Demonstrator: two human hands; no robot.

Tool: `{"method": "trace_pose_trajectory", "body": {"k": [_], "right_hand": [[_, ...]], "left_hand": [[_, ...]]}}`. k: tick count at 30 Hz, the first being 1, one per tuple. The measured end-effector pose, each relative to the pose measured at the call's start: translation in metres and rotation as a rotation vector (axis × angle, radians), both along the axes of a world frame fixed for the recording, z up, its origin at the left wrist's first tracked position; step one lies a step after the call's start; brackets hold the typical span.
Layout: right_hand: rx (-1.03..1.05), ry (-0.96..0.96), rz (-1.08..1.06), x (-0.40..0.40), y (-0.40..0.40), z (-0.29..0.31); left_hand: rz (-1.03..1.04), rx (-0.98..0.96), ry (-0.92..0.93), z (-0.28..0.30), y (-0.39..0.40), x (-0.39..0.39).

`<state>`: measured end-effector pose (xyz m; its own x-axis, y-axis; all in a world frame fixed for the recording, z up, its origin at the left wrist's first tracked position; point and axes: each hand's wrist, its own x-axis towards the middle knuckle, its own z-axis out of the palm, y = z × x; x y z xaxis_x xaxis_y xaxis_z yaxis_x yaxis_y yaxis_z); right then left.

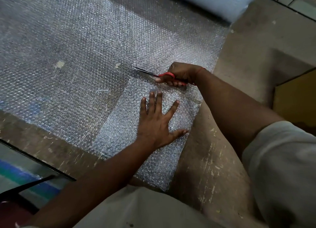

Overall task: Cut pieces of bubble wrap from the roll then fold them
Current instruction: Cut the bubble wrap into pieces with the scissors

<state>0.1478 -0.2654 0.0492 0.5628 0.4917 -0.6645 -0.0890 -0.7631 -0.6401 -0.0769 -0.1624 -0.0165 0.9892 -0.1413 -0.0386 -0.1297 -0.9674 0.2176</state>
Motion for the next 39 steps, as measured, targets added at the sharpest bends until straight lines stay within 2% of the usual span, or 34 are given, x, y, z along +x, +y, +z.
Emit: {"method": "trace_pose_trajectory", "body": {"k": [31,39], "right_hand": [[-0.015,-0.028,0.025,0.013,0.042,0.002],[-0.009,0.030,0.023,0.011,0.044,0.001]], "left_hand": [[-0.006,-0.009,0.045,0.003,0.001,0.003],[-0.012,-0.055,0.042,0.005,0.002,0.002]]}}
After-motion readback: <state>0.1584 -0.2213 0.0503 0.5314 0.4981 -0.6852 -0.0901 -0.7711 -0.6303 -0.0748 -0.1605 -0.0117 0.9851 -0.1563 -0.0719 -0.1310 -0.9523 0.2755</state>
